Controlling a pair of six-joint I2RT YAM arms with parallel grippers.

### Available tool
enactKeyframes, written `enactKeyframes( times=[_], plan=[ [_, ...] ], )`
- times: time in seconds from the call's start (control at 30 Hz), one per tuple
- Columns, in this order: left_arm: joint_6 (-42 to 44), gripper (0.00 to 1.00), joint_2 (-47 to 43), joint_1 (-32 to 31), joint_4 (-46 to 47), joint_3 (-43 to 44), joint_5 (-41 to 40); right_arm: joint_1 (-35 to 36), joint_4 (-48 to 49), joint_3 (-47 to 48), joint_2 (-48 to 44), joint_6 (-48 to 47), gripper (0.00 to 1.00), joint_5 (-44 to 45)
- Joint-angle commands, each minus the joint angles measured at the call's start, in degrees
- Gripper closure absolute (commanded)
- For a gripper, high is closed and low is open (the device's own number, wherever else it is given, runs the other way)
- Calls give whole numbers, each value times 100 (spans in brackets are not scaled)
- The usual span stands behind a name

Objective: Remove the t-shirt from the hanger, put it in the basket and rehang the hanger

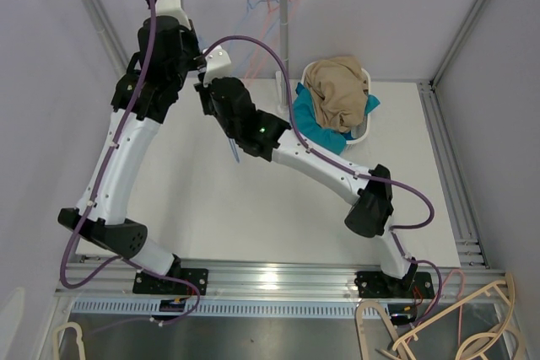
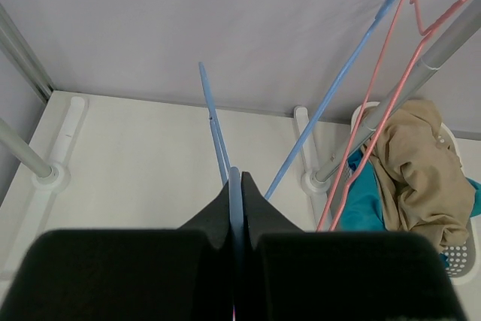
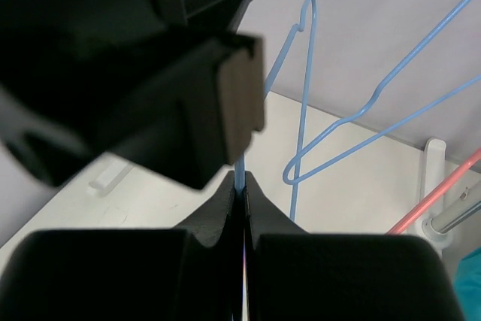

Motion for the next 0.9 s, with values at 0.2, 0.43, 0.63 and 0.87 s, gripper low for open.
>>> enactKeyframes(
  times=[0.2, 0.43, 0.63, 0.87],
  plan=[
    [49, 71, -477, -39, 488, -456, 252, 86, 508, 73, -174, -361, 100, 153],
    [85, 52, -1030, -48, 1392, -1291, 76, 24, 385, 267, -200, -20, 100, -40],
    [164, 40, -1945, -48, 3158, -2821, 49, -11, 236, 284, -244, 246, 100, -225],
    [146, 32, -2208, -48, 3194, -2601, 313, -64, 262, 354, -271, 272, 100, -234]
  ],
)
